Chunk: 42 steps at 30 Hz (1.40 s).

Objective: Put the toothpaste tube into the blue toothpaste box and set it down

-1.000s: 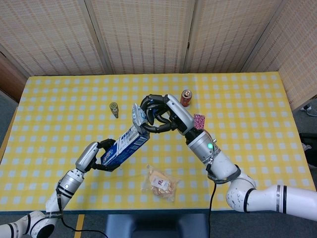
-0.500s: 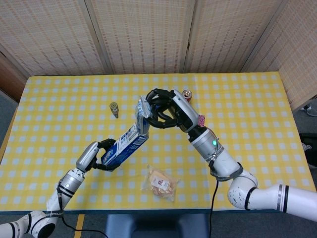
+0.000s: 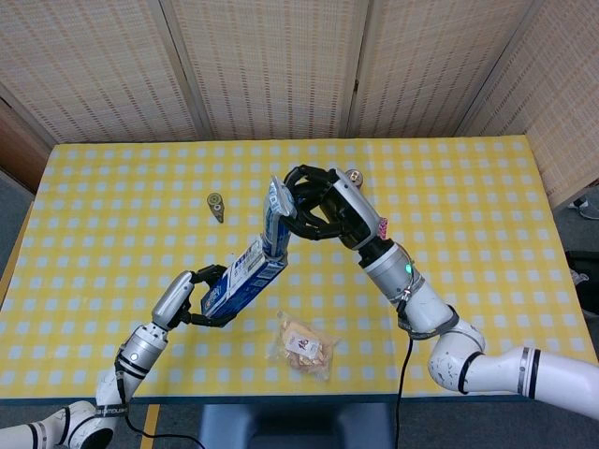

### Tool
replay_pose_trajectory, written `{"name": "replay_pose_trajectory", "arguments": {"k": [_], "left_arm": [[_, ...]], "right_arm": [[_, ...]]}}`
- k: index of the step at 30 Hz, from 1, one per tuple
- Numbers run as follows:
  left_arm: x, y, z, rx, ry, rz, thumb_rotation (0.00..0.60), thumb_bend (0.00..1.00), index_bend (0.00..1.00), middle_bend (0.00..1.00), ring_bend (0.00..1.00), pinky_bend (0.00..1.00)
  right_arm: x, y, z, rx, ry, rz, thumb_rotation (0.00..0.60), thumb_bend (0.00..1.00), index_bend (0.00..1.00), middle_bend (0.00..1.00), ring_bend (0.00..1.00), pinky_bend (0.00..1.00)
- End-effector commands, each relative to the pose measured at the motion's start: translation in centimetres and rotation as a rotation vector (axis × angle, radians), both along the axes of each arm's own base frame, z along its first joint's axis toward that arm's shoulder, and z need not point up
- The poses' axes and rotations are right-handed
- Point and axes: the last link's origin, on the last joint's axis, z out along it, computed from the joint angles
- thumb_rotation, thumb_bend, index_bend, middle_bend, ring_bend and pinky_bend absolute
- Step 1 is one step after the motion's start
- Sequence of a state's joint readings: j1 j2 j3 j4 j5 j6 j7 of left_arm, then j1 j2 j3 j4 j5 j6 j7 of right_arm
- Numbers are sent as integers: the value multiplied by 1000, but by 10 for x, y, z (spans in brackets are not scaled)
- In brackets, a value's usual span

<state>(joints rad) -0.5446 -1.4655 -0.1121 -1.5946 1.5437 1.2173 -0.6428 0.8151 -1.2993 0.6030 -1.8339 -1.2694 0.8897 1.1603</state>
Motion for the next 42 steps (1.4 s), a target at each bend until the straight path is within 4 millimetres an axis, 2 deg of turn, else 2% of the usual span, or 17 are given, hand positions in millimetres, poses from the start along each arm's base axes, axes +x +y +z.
{"name": "replay_pose_trajectory", "arguments": {"k": [1, 12, 21, 28, 32, 35, 36, 38, 39, 40, 42], "left_arm": [[2, -1, -4, 5, -10, -5, 600, 218, 451, 737, 561, 598], [1, 4, -1, 42, -65, 21, 600, 219, 457, 743, 561, 598], [1, 9, 3, 62, -83, 23, 600, 219, 458, 746, 563, 598], [2, 8, 4, 63, -87, 17, 600, 219, 458, 747, 563, 598], [3, 8, 6, 73, -96, 10, 600, 219, 458, 753, 566, 602], [4, 7, 7, 85, -103, 5, 600, 219, 459, 757, 568, 604], [4, 7, 8, 89, -106, 5, 600, 219, 460, 757, 568, 604], [5, 6, 9, 93, -106, 1, 600, 219, 461, 758, 569, 605], [6, 5, 9, 94, -106, -2, 600, 219, 461, 758, 569, 605], [6, 5, 9, 94, -105, -3, 600, 219, 461, 758, 569, 605], [7, 3, 9, 94, -103, -8, 600, 219, 461, 758, 569, 605]], "right_arm": [[-2, 0, -5, 19, -31, -6, 600, 768, 892, 683, 677, 995], [-28, -7, -30, 89, -126, -65, 600, 767, 892, 682, 678, 995], [-30, -3, -49, 104, -66, -53, 600, 767, 892, 683, 673, 995], [-28, 3, -48, 73, -6, -41, 600, 768, 870, 655, 648, 987], [-30, 8, -46, 62, 30, -34, 600, 767, 802, 606, 603, 959], [-31, 13, -44, 52, 59, -19, 600, 767, 711, 535, 530, 886], [-30, 15, -43, 47, 64, -9, 600, 767, 644, 488, 481, 831], [-30, 20, -40, 49, 50, 9, 600, 767, 445, 383, 380, 710], [-29, 21, -38, 49, 41, 17, 600, 767, 268, 297, 299, 617], [-30, 22, -36, 46, 35, 23, 600, 749, 131, 228, 239, 552], [-31, 23, -33, 37, 20, 35, 600, 679, 11, 123, 150, 467]]}}
